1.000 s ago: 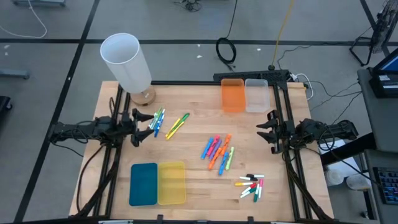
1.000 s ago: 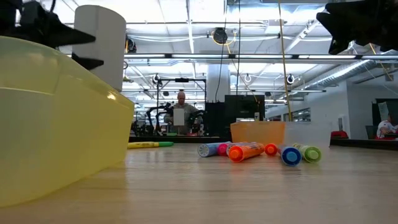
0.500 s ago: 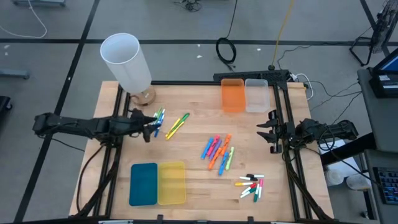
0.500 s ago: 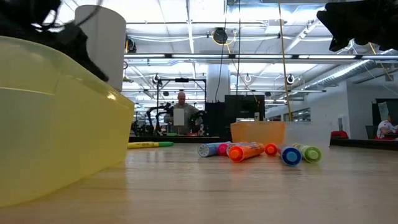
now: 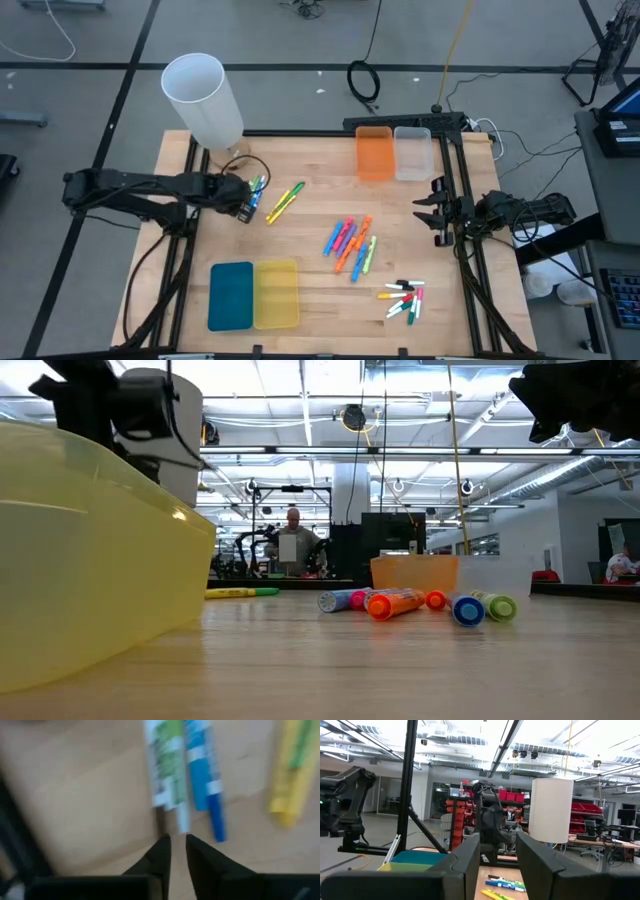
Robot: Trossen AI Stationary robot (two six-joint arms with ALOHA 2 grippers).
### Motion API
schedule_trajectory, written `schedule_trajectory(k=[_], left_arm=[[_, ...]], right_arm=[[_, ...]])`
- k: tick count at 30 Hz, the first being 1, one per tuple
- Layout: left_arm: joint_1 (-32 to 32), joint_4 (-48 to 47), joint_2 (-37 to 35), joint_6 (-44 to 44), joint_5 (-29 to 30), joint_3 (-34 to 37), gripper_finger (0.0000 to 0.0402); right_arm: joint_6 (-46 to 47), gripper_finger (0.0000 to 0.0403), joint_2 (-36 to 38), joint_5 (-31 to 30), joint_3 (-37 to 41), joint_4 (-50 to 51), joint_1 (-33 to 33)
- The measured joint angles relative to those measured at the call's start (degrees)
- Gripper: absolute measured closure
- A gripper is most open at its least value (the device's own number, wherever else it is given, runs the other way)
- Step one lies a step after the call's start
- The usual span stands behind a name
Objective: Pick & Place Markers
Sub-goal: Put the brown marker pen into the transparent bin
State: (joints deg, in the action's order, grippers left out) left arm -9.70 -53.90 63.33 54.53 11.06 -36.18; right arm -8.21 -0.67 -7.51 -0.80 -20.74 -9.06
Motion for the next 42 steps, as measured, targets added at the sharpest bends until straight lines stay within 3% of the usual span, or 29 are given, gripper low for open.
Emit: schedule_trajectory(k=[7, 12, 30, 42], left_arm=[[-6.77, 0.56, 6.40, -3.52, -4.69, -0.02, 0.0227], [-9.80, 0.77, 10.06, -8.23, -4.83, -0.02, 0.0194], [-13.57, 11.18, 20.32, -15.23, -5.58, -0.37, 0.0261], [-13.06, 10.41, 15.39, -15.58, -6.54, 0.22, 0.0294]], right_arm=[[1.55, 0.0287, 0.00, 0.04, 0.00, -0.01, -0.02], [1.73, 0.0287, 0.00, 0.04, 0.00, -0.03, -0.02], [1.78, 0.0287, 0.01, 0.15, 0.00, 0.56, -0.04], [1.79, 0.0287, 0.02, 0.13, 0.00, 0.54, -0.04]])
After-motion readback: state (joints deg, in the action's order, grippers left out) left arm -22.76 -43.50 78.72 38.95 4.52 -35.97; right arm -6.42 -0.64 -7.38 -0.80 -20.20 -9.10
